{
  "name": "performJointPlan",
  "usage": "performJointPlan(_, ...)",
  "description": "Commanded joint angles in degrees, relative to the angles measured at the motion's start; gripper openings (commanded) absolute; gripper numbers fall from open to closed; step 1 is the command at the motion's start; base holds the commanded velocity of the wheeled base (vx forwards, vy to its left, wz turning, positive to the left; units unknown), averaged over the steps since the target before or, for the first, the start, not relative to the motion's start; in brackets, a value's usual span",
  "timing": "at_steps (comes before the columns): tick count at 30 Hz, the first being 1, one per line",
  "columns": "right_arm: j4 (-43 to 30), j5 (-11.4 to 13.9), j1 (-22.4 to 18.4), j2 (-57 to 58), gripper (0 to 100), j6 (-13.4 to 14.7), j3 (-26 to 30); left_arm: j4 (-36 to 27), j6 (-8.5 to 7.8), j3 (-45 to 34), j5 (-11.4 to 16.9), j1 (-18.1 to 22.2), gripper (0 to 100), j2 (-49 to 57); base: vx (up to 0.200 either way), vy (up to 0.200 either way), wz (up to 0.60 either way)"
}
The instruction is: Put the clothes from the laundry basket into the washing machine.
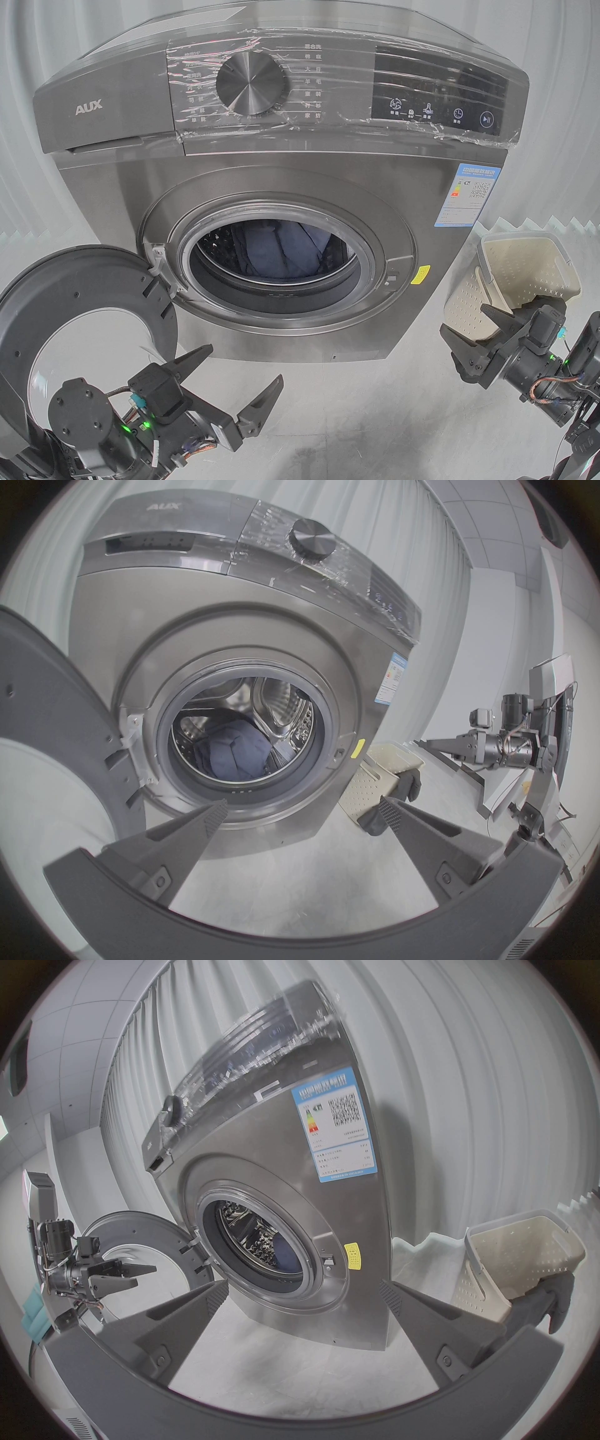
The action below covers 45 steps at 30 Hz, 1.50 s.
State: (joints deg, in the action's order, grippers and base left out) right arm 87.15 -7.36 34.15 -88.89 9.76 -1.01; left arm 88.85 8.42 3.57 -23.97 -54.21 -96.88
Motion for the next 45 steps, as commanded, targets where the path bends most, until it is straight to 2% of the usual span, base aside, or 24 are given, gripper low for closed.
performJointPlan(1, -1.5, -0.7, -0.7, 5.2, 100, -0.8, 0.9, -0.1, -0.07, -3.6, -0.2, -0.9, 100, 3.7, -0.200, 0.000, 0.00)
performJointPlan(7, -11.8, -0.2, -1.6, 12.3, 100, -1.4, 0.9, -1.6, 0.63, -3.6, -3.5, -0.4, 100, 10.7, -0.200, 0.000, 0.00)
performJointPlan(10, -21.5, -0.2, -2.6, 18.4, 100, -1.2, 0.9, -5.8, 0.89, -3.6, -4.5, 0.4, 100, 17.1, -0.200, 0.000, 0.00)
performJointPlan(13, -26.3, -0.1, -2.7, 23.2, 100, -1.2, 0.9, -8.2, 0.80, -3.6, -4.5, 1.5, 100, 20.7, -0.200, 0.000, 0.00)
performJointPlan(18, -37.5, -0.2, -4.1, 33.5, 100, -1.3, 0.9, -17.3, 0.19, -3.6, -4.2, 4.2, 100, 29.0, 0.000, 0.000, 0.00)
performJointPlan(21, -43.3, -0.4, -5.6, 38.8, 100, -1.3, 0.9, -23.0, -0.16, -3.6, -3.6, 4.8, 100, 37.5, 0.000, 0.000, 0.00)
performJointPlan(23, -46.9, -0.4, -7.0, 42.8, 100, -1.4, 0.9, -27.1, 0.19, -3.6, -3.6, 6.8, 100, 41.4, 0.000, 0.000, 0.00)
performJointPlan(26, -53.0, -0.4, -10.2, 50.0, 100, -1.6, 0.9, -36.9, 0.10, -3.6, -4.2, 10.5, 100, 48.1, 0.000, -0.067, 0.00)
performJointPlan(28, -54.0, -0.4, -10.8, 50.9, 100, -1.6, 0.9, -38.3, 0.10, -3.6, -4.2, 11.1, 100, 49.3, 0.000, -0.200, 0.00)
performJointPlan(29, -60.2, -0.4, -14.0, 56.8, 100, -1.9, 0.9, -44.5, 0.01, -3.6, -3.5, 14.5, 100, 55.0, 0.000, -0.200, 0.00)
performJointPlan(30, -62.5, -0.4, -15.1, 59.8, 100, -2.5, 0.9, -46.2, 0.01, -3.6, -3.1, 15.5, 100, 56.7, 0.000, -0.200, 0.00)
performJointPlan(31, -62.8, -0.4, -15.2, 60.2, 100, -2.6, 0.9, -46.4, 0.01, -3.6, -3.0, 15.6, 100, 57.0, 0.000, -0.200, 0.00)
performJointPlan(35, -71.9, -0.1, -19.1, 72.0, 100, -4.8, 0.7, -51.8, 0.37, -3.6, -0.6, 18.9, 100, 63.0, 0.000, -0.200, 0.00)
performJointPlan(38, -74.4, -0.1, -21.6, 76.1, 100, -5.3, 0.7, -53.6, 0.37, -3.6, 0.0, 21.1, 100, 64.4, 0.000, -0.200, 0.00)
performJointPlan(42, -77.9, 0.1, -25.1, 80.9, 100, -5.4, 0.9, -55.1, -0.16, -3.6, 0.6, 29.6, 100, 67.5, 0.000, -0.200, 0.00)
performJointPlan(43, -77.9, 0.1, -25.1, 80.9, 100, -5.4, 0.9, -55.1, -0.16, -3.6, 0.6, 29.6, 100, 67.5, 0.000, -0.200, 0.00)
performJointPlan(45, -81.0, -0.2, -26.1, 83.6, 100, -5.8, 0.9, -58.1, 0.28, -3.6, 2.9, 33.9, 100, 71.9, 0.000, -0.200, 0.00)
